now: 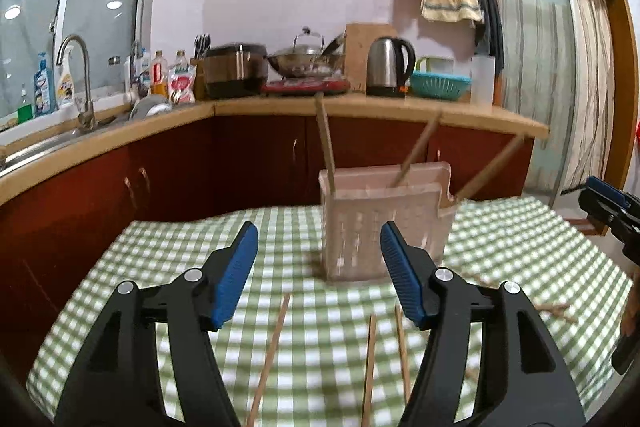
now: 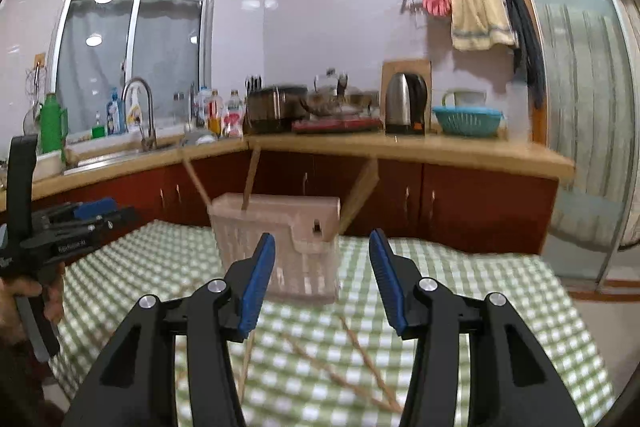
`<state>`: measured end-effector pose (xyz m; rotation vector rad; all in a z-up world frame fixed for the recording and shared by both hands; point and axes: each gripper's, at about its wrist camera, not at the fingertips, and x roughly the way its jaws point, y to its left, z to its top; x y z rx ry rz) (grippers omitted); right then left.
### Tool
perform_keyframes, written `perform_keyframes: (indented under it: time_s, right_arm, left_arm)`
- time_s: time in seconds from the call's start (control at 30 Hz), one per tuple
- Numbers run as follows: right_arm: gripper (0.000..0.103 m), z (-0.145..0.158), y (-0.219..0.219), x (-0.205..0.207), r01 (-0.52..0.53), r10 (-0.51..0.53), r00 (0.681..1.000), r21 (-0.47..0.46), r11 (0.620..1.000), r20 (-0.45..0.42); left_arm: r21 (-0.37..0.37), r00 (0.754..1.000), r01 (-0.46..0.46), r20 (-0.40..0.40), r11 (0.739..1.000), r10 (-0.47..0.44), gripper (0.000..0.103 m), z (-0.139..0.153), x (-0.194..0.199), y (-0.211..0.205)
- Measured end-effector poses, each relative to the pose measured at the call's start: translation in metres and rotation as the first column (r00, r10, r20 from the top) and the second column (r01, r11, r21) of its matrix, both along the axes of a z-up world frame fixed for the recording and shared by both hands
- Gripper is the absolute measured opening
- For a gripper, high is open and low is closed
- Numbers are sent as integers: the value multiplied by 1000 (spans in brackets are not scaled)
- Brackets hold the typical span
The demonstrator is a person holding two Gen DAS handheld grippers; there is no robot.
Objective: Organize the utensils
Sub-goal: 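Move both open tools back over the loose chopsticks on the cloth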
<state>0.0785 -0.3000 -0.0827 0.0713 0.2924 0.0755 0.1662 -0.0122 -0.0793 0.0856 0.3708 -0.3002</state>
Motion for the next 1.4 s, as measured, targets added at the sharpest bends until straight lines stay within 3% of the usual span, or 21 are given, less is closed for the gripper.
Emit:
perform_keyframes:
  time_s: [0.17, 0.3, 0.5, 0.77, 1.03, 1.23, 1.4]
  right_arm:
    - [49, -42, -16, -22, 37, -35, 996, 18, 999, -82]
    - [43, -72, -28, -29, 62, -58, 988, 22, 998, -146]
    - [42, -101, -45, -29, 109, -103, 972, 21, 994, -210]
    - [42, -119, -74, -24, 192, -184, 948, 6, 981, -260]
    - [42, -129, -75, -6, 172, -159, 909, 0, 985, -384]
    - [28, -132, -65, -11, 112, -92, 911, 26, 993, -402]
    - [25, -130, -40, -20, 31, -31, 930, -5, 1000, -366]
  left_arm:
    - [-2, 998, -32, -58, 999, 32, 62, -27, -21, 14]
    - [22, 992, -58, -107, 998, 60, 62, -50, -34, 22]
    - [43, 985, -79, -151, 996, 84, 62, -68, -42, 26]
    - [59, 984, -90, -149, 994, 98, 62, -72, -43, 25]
    - [60, 981, -87, -168, 994, 96, 62, -78, -41, 23]
    - [56, 982, -88, -165, 995, 96, 62, -78, -42, 25]
    - [46, 977, -100, -185, 994, 107, 62, -84, -43, 32]
